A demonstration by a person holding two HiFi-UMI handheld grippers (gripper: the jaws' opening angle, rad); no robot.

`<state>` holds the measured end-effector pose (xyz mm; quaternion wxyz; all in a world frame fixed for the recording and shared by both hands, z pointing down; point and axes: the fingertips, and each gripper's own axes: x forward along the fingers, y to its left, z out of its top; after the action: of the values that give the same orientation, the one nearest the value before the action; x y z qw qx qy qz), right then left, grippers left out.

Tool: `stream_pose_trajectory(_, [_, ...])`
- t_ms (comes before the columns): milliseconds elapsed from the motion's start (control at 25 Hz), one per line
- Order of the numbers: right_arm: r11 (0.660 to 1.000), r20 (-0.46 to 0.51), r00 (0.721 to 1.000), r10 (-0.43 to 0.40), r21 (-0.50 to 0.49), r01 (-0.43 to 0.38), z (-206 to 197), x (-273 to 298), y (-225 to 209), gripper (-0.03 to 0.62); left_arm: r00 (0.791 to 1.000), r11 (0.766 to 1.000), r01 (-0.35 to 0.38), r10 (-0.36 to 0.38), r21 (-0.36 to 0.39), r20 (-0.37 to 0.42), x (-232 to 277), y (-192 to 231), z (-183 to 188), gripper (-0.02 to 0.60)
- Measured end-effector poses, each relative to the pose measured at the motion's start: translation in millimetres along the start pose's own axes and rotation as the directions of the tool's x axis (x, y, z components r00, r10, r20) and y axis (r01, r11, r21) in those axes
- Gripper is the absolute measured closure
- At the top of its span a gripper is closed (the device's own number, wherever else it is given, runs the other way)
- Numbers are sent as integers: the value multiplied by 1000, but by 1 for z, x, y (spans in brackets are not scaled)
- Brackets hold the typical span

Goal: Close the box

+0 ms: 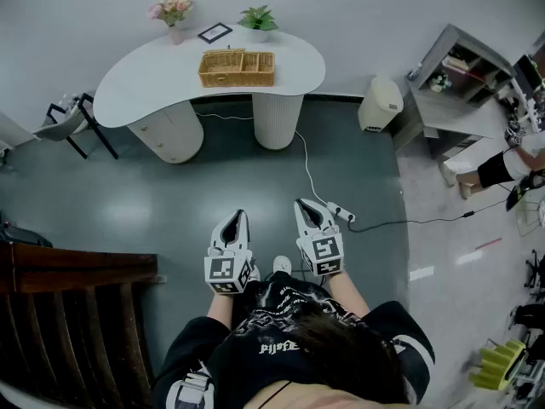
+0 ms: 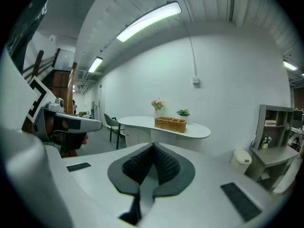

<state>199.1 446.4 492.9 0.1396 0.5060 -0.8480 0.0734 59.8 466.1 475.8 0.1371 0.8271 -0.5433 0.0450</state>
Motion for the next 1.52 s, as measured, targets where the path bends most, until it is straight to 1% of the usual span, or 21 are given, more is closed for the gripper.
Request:
stream_pose_trajectory(160, [1000,16,1000,15,0,-15,-4,-1,-11,571,1000,1000,-2,2,3,-4,8,-14,-6,557])
stream_pose_trajectory(320, [998,16,998,56,-26,-55,-11,1,-22,571,1000,999,-31,31,22,3,15,-21,-8,557])
stream_pose_trajectory(400, [997,3,997,71,-32,-71,-17,5,-25,571,999,999,-46,46,13,7,18,-21,-11,557])
stream_pose_trajectory(560, [996,-5,996,87,-2,-87,-24,12,-27,569,998,998,-55,55,-6,-12,19,-17,-22,557])
stream_pose_trajectory(720, [998,19,998,65,24,-65,-20,27,-37,569,1000,1000,-28,28,-14,-6,35,-9,-20,557])
stream_pose_trajectory(920, [999,6,999,37,21,-37,-16,54,-42,569,999,1000,20,-20,10,-25,65,9,-16,557])
stream_pose_trajectory(1080, [999,-20,999,31,-10,-31,-1,87,-42,569,998,998,56,-56,24,-29,96,30,0,557])
stream_pose_trajectory(1200, [1000,-24,999,30,-7,-30,13,119,-39,569,997,997,74,-73,30,-35,116,55,12,557])
stream_pose_trajectory(1400, [999,-34,999,26,-29,-27,36,171,-32,569,997,997,72,-72,12,-36,140,108,25,557])
stream_pose_trajectory(1520, [999,-23,1000,8,-31,-9,52,201,-28,569,997,997,73,-72,12,-30,154,142,36,557])
